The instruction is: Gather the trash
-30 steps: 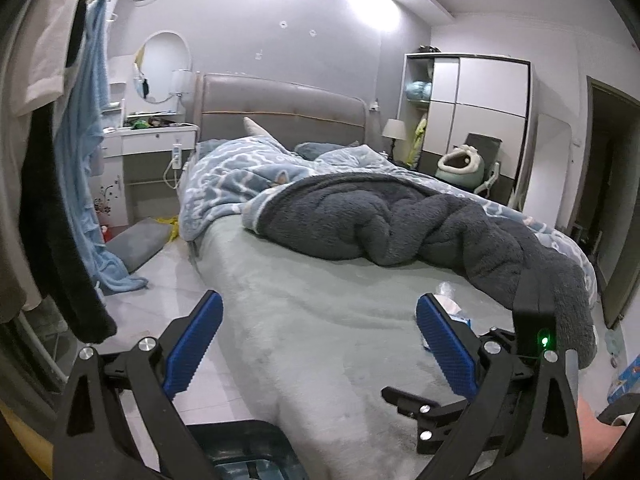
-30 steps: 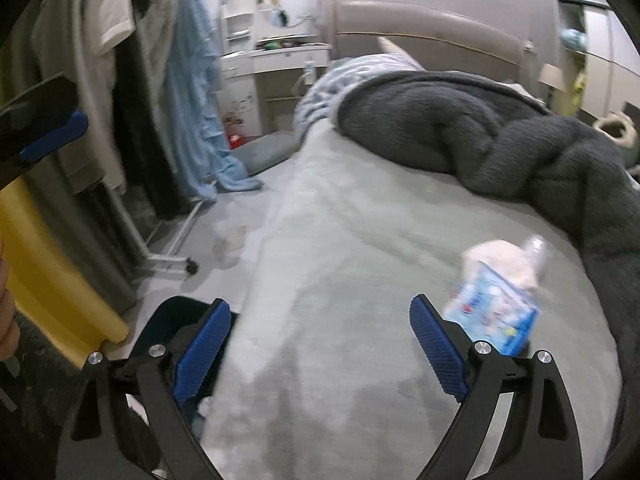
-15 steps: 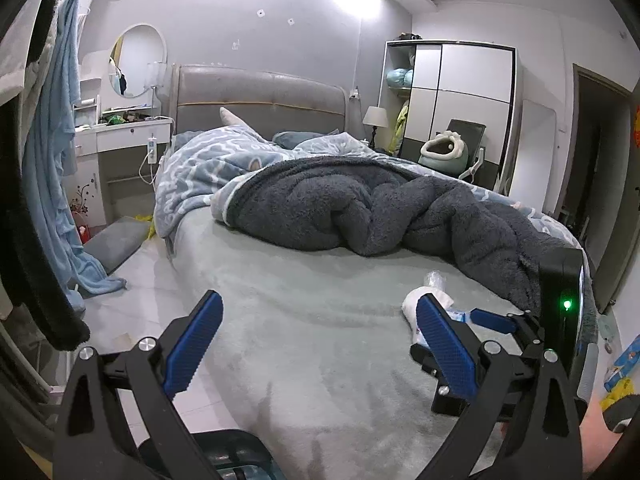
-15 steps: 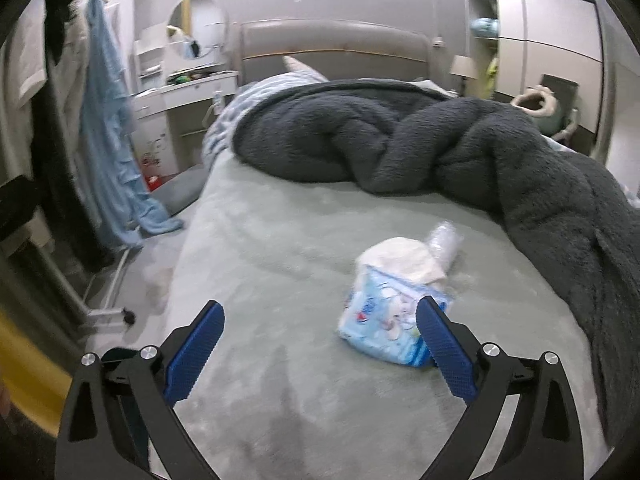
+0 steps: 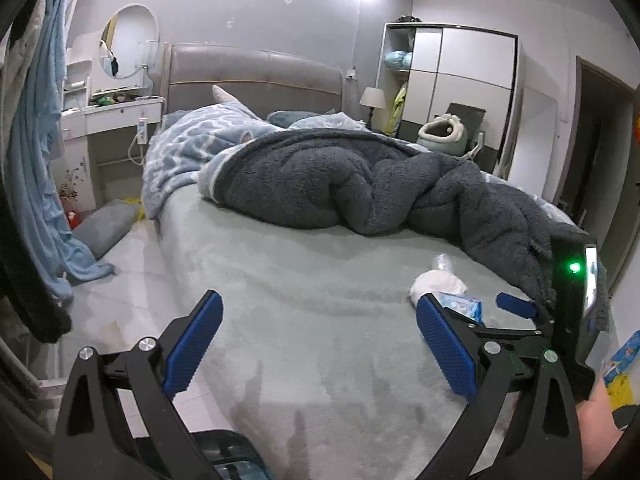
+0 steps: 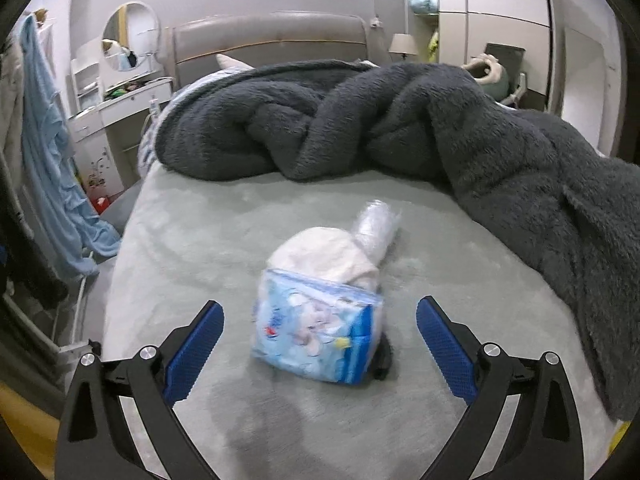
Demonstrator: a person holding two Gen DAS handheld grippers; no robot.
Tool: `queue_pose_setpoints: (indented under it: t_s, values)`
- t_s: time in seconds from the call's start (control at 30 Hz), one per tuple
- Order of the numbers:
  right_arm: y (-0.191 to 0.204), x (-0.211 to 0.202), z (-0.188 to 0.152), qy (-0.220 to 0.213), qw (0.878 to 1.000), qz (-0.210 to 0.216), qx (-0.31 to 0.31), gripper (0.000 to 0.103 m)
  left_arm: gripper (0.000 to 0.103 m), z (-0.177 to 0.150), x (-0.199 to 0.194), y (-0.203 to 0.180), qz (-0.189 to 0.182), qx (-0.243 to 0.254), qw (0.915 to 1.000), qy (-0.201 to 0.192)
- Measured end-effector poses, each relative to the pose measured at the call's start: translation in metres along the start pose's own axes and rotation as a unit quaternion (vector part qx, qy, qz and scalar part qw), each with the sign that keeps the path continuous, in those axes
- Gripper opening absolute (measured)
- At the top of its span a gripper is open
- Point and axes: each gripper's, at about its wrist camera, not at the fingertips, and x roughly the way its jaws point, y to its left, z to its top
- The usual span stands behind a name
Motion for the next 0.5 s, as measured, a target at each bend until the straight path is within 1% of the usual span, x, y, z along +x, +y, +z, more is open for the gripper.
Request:
queue_pose_setpoints:
  t_s: [0.1, 0.17, 0.3, 0.4, 0.5]
  values:
    - [-0.008, 0.007, 0.0, 0.011, 1.0, 0.003, 0.026, 0.098, 0.099, -0.003, 0.006, -0.004, -0.004, 0.001, 0.9999, 0.01]
    - [-0.007, 0.007, 0.001, 0.011, 0.999, 0.005, 0.031, 0.098, 0.099, -0.005, 0.009, -0.007, -0.008, 0.004, 0.9999, 0.015]
    - [0.005, 0.003, 0.0, 0.009, 1.0, 0.001, 0.013, 0.098, 0.099, -0.007, 0.016, -0.01, -0.014, -0.005, 0.9997, 0.022]
    - [0.006, 0.01, -0.001, 0.022, 1.0, -0.011, 0.006, 0.098, 0.099, -0.006, 0.021, -0.011, -0.015, -0.015, 0.9995, 0.024]
    - [0.005, 0.015, -0.004, 0.034, 0.999, -0.005, 0.005, 0.098, 0.099, -0.006, 0.022, -0.013, -0.01, -0.016, 0.9996, 0.022]
